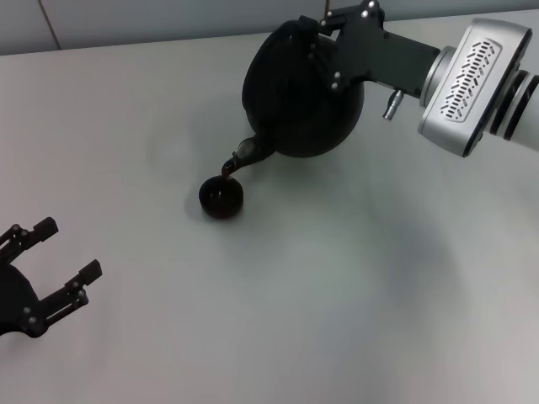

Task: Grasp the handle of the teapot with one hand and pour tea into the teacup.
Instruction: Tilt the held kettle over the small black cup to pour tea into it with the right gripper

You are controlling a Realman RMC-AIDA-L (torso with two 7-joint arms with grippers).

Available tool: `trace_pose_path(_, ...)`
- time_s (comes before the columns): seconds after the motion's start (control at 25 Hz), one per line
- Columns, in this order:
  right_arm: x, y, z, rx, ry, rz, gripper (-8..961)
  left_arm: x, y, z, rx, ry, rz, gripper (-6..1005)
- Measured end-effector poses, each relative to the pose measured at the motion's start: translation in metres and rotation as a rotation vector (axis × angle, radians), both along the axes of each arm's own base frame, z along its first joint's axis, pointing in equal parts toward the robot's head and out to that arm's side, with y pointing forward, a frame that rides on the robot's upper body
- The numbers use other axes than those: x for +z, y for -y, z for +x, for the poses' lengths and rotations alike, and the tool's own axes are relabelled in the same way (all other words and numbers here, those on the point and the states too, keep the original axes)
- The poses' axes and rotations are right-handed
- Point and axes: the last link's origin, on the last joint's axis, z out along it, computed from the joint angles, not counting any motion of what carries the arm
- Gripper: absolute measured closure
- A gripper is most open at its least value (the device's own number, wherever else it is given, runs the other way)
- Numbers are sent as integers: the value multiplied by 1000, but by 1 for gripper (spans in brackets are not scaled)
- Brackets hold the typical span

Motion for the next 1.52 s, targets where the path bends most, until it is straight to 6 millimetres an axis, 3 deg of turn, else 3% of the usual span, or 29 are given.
trace_pose_path(0.84, -3, -1, -6, 43, 36, -4, 813, 1, 0, 0, 1, -1, 6, 201)
trace_pose_path(1.52, 6, 9, 23, -328, -332, -163, 789, 5, -2, 0, -6, 1, 16, 201)
